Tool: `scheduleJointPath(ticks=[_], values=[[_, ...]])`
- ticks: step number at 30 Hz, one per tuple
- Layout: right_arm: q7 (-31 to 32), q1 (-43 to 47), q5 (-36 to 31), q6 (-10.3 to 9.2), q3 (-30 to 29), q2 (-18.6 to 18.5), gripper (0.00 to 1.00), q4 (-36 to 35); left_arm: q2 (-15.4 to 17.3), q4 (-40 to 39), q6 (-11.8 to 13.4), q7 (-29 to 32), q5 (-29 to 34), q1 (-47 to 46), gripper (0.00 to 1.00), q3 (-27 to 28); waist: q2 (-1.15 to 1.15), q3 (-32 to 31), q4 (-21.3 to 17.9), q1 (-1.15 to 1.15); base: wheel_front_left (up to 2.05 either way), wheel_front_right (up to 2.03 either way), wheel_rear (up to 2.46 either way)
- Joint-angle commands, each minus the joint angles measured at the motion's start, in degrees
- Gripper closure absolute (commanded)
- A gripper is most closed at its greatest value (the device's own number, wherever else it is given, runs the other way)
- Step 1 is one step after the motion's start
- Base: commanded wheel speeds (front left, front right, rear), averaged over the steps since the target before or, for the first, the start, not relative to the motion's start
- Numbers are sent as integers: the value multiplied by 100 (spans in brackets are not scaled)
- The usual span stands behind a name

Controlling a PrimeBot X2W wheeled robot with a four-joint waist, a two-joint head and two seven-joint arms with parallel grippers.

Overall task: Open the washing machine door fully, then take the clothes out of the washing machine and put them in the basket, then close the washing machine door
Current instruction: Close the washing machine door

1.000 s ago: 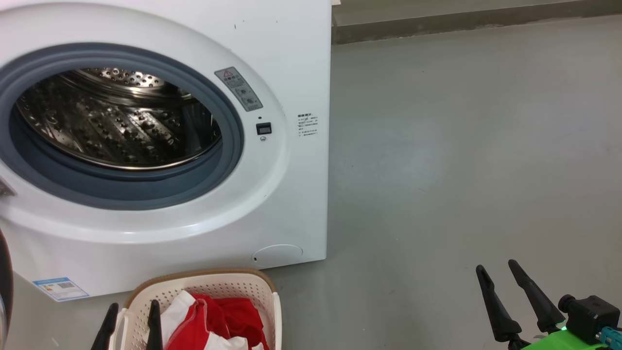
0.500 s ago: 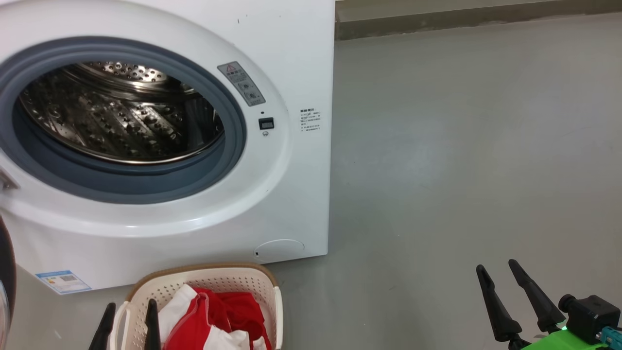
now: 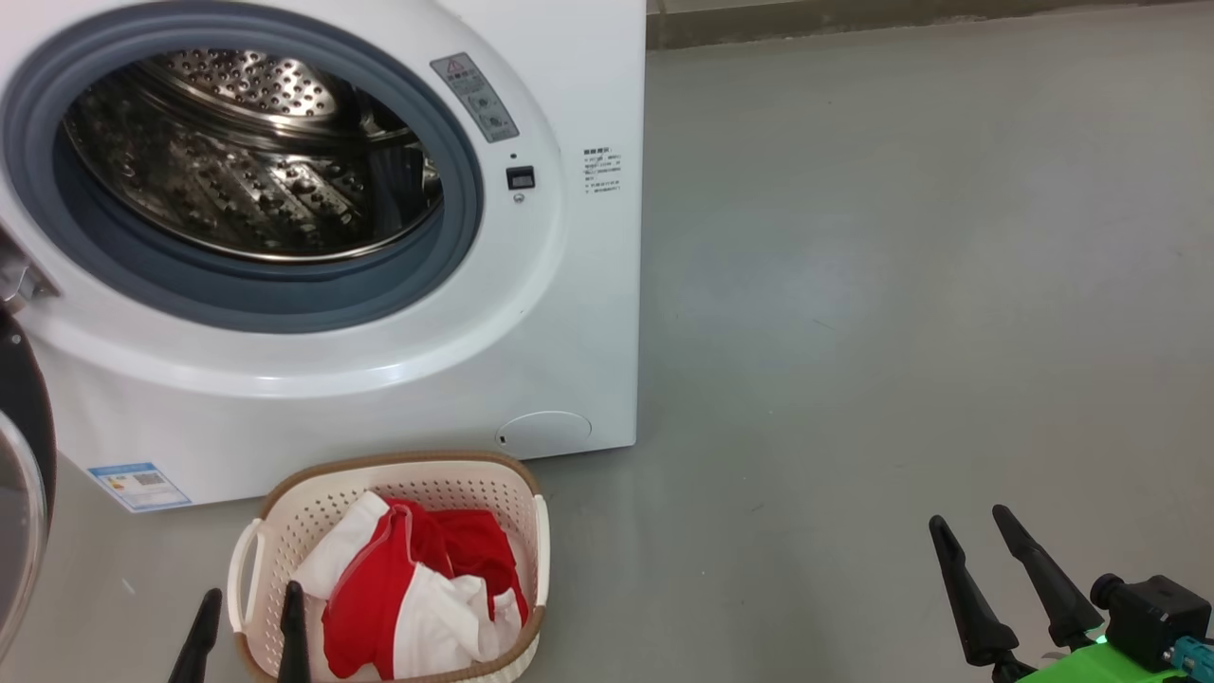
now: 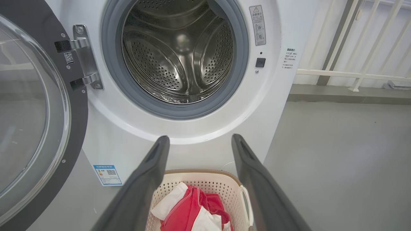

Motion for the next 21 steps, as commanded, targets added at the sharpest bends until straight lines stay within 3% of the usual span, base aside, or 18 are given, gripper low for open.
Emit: scheduleJointPath(ticks=[1, 14, 21], values=[[-36, -94, -74, 36, 89, -119, 0, -148, 51, -165, 41, -29, -7, -158, 0, 199, 0, 1, 6, 0, -65, 65, 0], [-36, -89, -92, 36, 85, -131, 0, -159, 51, -134, 69, -29, -55, -185, 0, 168, 0, 25, 95, 0, -9, 9, 0], [-36, -128, -96, 36, 160, -169, 0, -166, 51, -86, 152, -29, -155, -176, 0, 108, 0, 55, 427, 0, 0, 0, 0]])
